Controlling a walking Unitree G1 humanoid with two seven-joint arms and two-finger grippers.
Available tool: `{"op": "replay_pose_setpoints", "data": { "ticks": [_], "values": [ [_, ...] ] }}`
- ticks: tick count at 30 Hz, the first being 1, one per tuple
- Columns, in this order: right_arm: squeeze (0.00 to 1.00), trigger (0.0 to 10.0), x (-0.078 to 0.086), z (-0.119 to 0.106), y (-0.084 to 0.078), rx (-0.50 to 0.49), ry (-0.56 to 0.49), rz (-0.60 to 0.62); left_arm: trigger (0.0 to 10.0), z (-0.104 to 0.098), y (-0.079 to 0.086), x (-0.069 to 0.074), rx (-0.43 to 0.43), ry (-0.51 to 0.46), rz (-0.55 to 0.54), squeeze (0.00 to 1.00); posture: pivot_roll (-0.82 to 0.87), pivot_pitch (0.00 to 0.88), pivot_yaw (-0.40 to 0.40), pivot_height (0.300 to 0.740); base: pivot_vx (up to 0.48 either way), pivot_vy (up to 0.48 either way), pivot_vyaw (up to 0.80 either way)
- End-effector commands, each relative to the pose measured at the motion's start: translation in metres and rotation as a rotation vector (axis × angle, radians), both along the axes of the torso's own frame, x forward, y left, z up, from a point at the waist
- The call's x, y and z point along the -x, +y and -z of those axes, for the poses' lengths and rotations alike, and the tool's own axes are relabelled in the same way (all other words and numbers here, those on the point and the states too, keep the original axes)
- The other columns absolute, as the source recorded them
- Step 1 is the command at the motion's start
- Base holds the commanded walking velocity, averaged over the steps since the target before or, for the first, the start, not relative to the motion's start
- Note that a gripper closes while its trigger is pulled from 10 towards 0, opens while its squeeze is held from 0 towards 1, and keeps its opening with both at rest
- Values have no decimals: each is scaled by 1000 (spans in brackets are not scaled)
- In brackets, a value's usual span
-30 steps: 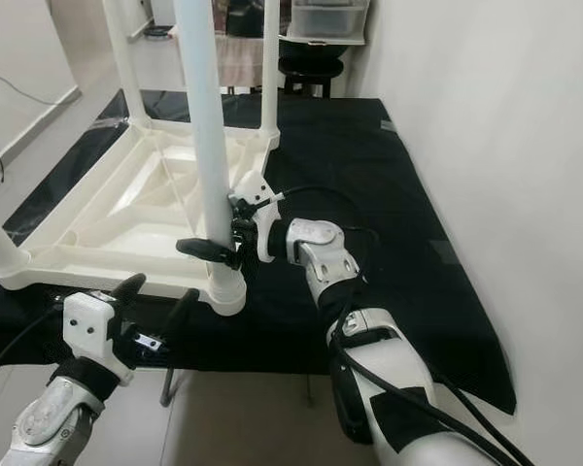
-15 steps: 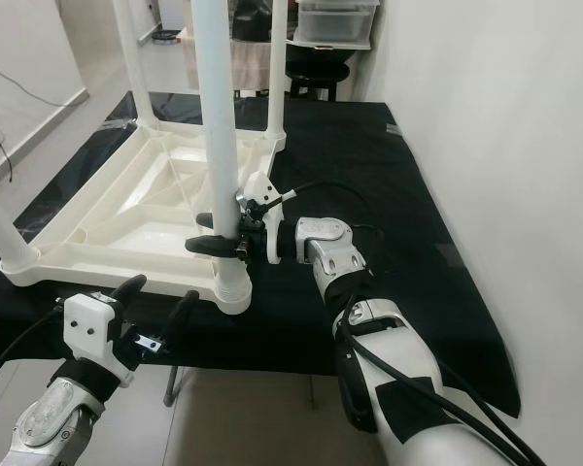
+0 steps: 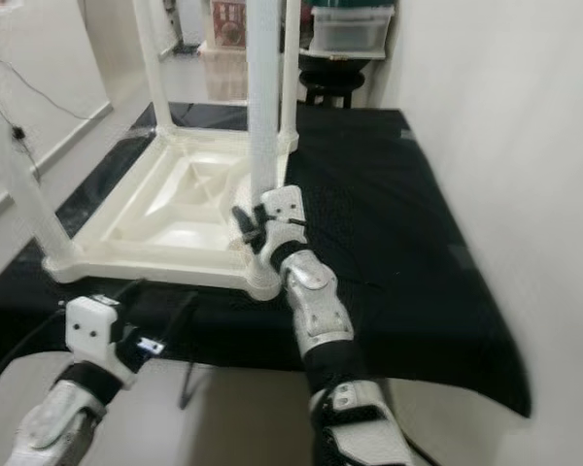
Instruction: Building children table
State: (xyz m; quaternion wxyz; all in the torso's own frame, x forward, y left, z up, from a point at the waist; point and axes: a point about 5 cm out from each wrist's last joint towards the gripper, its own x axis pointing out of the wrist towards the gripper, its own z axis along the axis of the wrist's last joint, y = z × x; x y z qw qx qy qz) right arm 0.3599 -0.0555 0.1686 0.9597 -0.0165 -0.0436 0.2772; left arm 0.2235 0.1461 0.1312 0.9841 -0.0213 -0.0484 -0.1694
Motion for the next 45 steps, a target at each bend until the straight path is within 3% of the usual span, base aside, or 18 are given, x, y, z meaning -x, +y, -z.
{"op": "replay_pose_setpoints", "data": {
  "ticks": [1,2,3,5,6,9,10,12,13,18,24,25,39,41,42,43,44,45],
  "values": [
    [0,1843,4,23,11,68,82,-75,10000,2,0,-1,-10,5,1,0,12,36,-42,740,0,0,0],
    [0,1843,4,23,11,68,82,-75,10000,2,0,-1,-10,5,1,0,12,36,-42,740,0,0,0],
    [0,10000,2,22,12,62,85,-96,10000,2,1,-2,-10,3,-8,0,14,33,-43,740,0,0,0],
    [0,10000,1,20,13,57,85,-106,10000,2,1,-2,-10,1,-14,0,14,33,-43,740,0,0,0],
    [1000,10000,-2,11,17,31,61,-201,10000,2,0,-2,-10,0,-15,0,16,31,-43,740,0,0,0],
    [1000,10000,-3,-7,23,-1,21,-335,10000,2,0,-3,-8,1,-11,0,16,30,-42,740,0,0,0],
    [714,10000,-2,-12,23,1,9,-407,10000,2,0,-3,-8,2,-9,0,16,30,-42,740,0,0,0],
    [714,10000,-2,-12,23,1,9,-407,10000,2,0,-3,-8,2,-9,0,16,30,-42,740,0,0,0],
    [0,10000,0,-21,17,100,-32,-584,10000,2,-1,-4,-9,3,-8,0,22,29,-45,740,0,0,0],
    [0,10000,-4,-29,3,197,-18,-761,10000,2,0,-4,-12,4,-9,0,28,28,-45,740,0,0,0],
    [0,10000,-11,-37,-8,162,49,-819,10000,2,0,-3,-14,5,-11,0,35,29,-44,740,0,0,0],
    [0,0,-13,-37,-10,170,62,-816,10000,3,0,-3,-15,5,-10,0,41,29,-44,740,0,0,0],
    [0,0,-12,-28,-52,221,78,-713,10000,-15,-12,0,-34,-39,66,0,14,46,-29,740,0,0,0],
    [0,0,-10,-20,-50,195,95,-618,10000,-17,-14,-1,-26,-46,74,0,1,53,-33,740,0,0,0],
    [0,0,-11,-4,-42,118,137,-284,10000,-19,-17,-1,-20,-52,81,0,-3,56,-32,740,0,0,0],
    [0,0,-11,-4,-42,118,137,-284,10000,-19,-17,-1,-20,-52,81,0,-3,56,-32,740,0,0,0],
    [0,0,-9,7,-42,76,178,-27,10000,-21,-18,-1,-16,-56,84,0,-3,56,-32,740,0,0,0],
    [0,0,-9,7,-42,76,178,-27,10000,-21,-18,-1,-16,-56,84,0,-3,56,-32,740,0,0,0]
  ]
}}
